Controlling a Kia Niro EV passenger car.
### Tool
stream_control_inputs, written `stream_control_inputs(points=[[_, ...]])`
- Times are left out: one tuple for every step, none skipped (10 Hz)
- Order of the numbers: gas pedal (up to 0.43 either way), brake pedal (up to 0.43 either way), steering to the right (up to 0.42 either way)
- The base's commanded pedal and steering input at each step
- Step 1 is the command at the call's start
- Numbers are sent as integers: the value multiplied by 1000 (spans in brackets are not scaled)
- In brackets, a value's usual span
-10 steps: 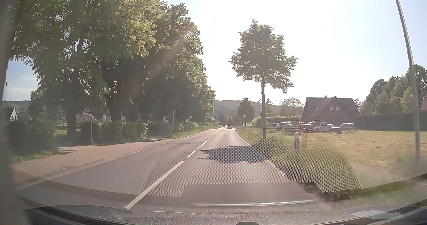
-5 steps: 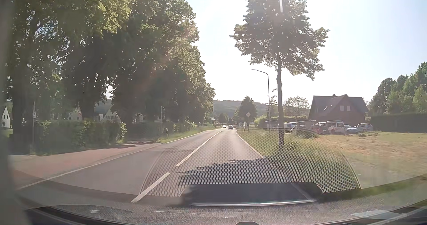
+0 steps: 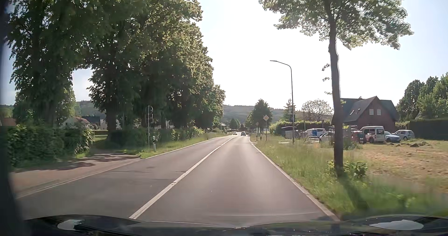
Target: Follow the waypoints while adhering to traffic rules and regulations
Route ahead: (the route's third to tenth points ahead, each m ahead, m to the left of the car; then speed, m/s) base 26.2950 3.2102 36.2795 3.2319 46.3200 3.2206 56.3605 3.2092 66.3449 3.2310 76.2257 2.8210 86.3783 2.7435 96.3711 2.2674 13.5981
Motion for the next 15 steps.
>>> stream_control_inputs(points=[[189,0,-1],[189,0,0],[189,0,-1],[189,0,0],[189,0,0],[189,0,0],[189,0,0],[189,0,0],[189,0,1],[189,0,1],[189,0,1],[189,0,1],[189,0,2],[189,0,2],[189,0,2]])
